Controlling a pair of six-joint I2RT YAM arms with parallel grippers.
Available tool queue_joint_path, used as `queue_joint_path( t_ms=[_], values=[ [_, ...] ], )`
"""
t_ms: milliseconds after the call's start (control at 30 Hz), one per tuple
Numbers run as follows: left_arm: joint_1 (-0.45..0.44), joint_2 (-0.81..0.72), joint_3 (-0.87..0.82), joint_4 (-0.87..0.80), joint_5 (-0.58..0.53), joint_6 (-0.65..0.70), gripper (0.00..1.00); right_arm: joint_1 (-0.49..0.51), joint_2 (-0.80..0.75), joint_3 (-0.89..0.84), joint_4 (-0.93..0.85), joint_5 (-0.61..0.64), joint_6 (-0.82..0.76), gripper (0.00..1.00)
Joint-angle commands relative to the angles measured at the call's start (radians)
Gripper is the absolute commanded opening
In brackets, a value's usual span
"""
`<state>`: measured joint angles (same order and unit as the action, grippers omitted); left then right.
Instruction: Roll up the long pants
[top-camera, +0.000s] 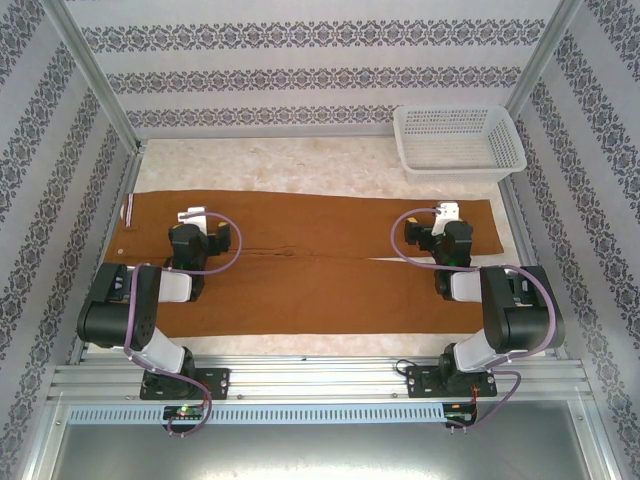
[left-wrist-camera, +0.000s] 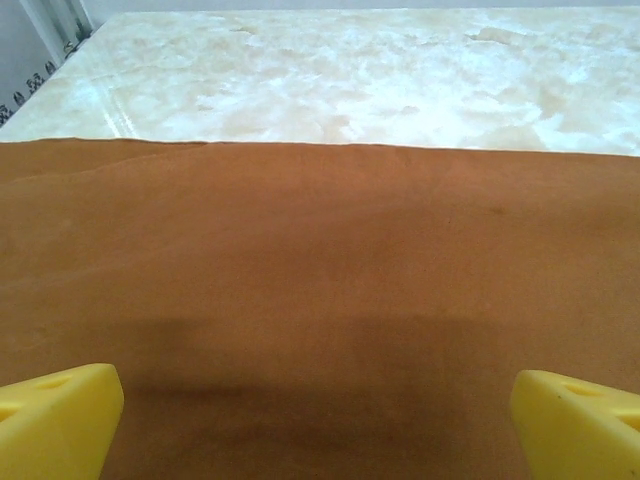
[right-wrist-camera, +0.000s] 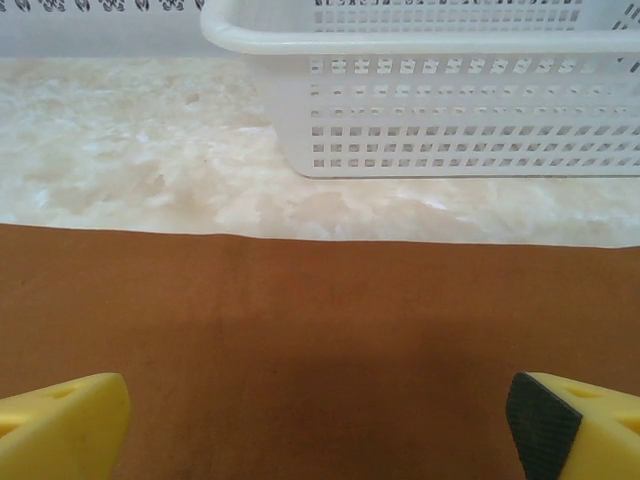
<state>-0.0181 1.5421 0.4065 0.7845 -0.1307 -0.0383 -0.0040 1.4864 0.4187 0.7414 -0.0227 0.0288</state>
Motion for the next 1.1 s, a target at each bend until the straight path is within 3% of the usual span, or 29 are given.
queue_joint_path(
  t_ms=[0, 67, 133, 267, 333, 500, 667, 867, 1067],
  values=[
    [0.006, -0.098, 0.182, -0.348, -0.223, -0.106, 1.0, -0.012, -0.126, 0.225, -0.402, 0.066, 0.074, 0.98],
    [0.042, -0.145, 0.372, -0.632, -0.387, -0.196, 1.0, -0.058, -0.156, 0.357, -0.59, 0.07, 0.165, 0.98],
    [0.107, -0.151, 0.559, -0.896, -0.455, -0.343, 1.0, -0.118, -0.189, 0.416, -0.673, 0.047, 0.272, 0.97],
    [0.289, -0.053, 0.977, -1.639, -0.351, -0.736, 1.0, -0.307, -0.278, 0.444, -0.898, 0.001, 0.609, 0.91],
    [0.318, -0.06, 1.014, -1.772, -0.313, -0.775, 1.0, -0.393, -0.332, 0.43, -1.033, -0.038, 0.716, 0.89],
    [0.42, -0.264, 0.806, -1.885, -0.221, -0.893, 1.0, -0.515, -0.518, 0.336, -1.282, -0.01, 0.796, 0.85],
    [0.6, -0.485, 0.498, -1.847, -0.007, -0.945, 1.0, -0.601, -0.643, 0.198, -1.412, -0.039, 0.873, 0.8],
    [0.635, -0.521, 0.387, -1.879, 0.051, -0.986, 1.0, -0.631, -0.635, 0.103, -1.461, -0.104, 0.932, 0.8],
    [0.638, -0.527, 0.302, -1.826, 0.09, -1.006, 1.0, -0.67, -0.675, -0.001, -1.446, -0.054, 0.935, 0.75]
  ],
)
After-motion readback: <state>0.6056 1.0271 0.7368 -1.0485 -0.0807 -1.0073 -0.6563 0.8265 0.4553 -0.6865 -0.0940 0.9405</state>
